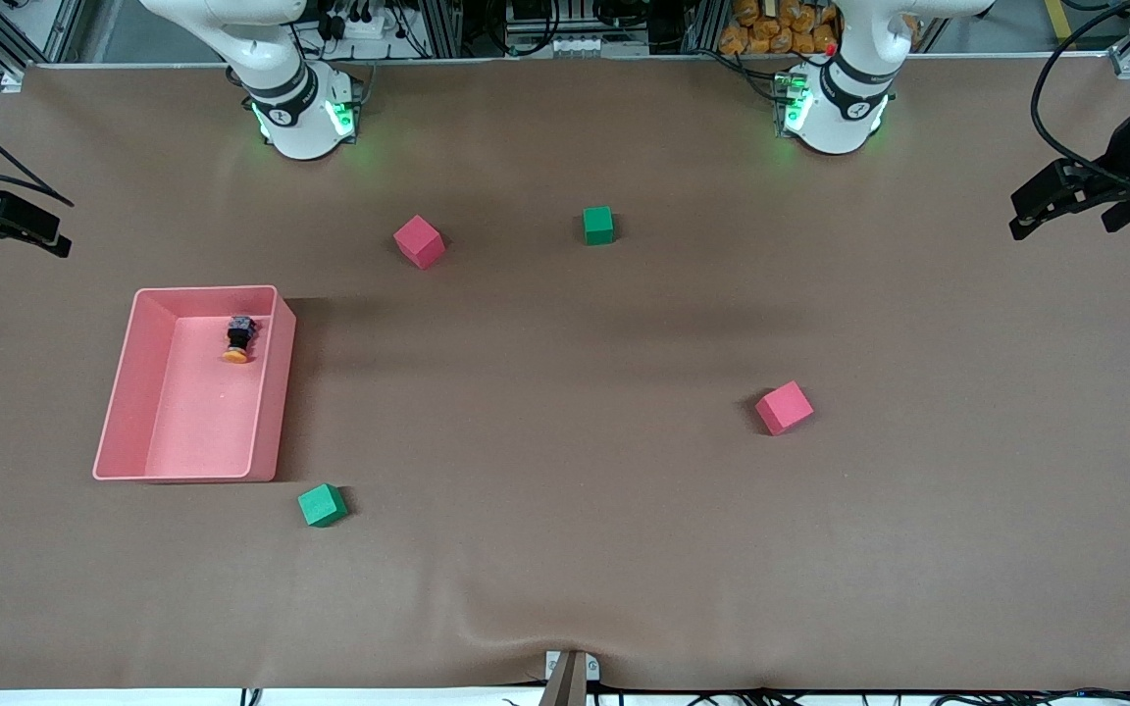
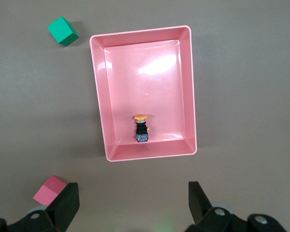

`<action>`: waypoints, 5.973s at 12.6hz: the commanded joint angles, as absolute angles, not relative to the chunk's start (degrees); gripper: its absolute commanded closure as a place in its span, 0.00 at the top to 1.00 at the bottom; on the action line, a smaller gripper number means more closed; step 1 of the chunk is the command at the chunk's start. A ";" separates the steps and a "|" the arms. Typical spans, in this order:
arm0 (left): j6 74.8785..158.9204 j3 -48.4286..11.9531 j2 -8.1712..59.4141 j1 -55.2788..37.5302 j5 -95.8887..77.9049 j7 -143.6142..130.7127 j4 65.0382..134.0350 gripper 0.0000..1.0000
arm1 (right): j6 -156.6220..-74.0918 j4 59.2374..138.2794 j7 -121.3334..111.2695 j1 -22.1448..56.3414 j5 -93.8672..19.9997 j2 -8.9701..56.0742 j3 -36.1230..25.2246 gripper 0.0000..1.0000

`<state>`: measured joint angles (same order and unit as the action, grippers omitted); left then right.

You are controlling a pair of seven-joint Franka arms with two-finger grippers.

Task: Place and upright button with both arms
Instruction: 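Reach the right gripper down into the pink tray toward the button, then grasp the yellow-capped button in the tray with the right gripper, then carry the button out of the tray to the table middle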

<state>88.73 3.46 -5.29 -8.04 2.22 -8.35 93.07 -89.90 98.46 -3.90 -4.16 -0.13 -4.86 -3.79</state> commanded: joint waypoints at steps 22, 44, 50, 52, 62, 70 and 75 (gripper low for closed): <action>85.87 3.43 -4.39 -8.26 1.23 -6.86 92.46 1.00 | -140.53 134.29 -8.61 -3.51 0.79 8.17 -3.25 1.00; 86.04 3.43 -3.87 -8.26 1.32 -6.86 92.72 1.00 | -141.34 137.03 -8.61 -2.90 -5.71 15.75 -3.34 0.00; 86.04 3.43 -3.87 -8.17 1.32 -6.86 92.72 1.00 | -124.40 130.36 -17.73 -2.11 -4.22 4.33 -2.55 0.00; 86.04 3.43 -3.87 -8.17 1.32 -6.86 92.72 1.00 | -118.77 124.75 -17.93 3.14 -4.22 0.45 0.08 0.00; 85.87 3.16 -3.69 -8.79 1.23 -6.94 92.63 1.00 | -113.38 101.90 22.02 28.20 -5.18 15.17 0.70 0.00; 84.81 2.29 -3.52 -8.88 1.23 -6.94 92.90 1.00 | -123.99 87.89 36.46 41.65 -4.31 35.23 0.62 0.00; 84.90 1.15 -2.64 -9.93 1.14 -7.55 92.81 1.00 | -129.11 84.82 47.10 47.27 -3.26 43.40 0.35 0.00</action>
<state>85.46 1.87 -3.41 -9.27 2.11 -8.05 93.31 -129.61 88.52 44.48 45.57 -4.16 40.35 1.22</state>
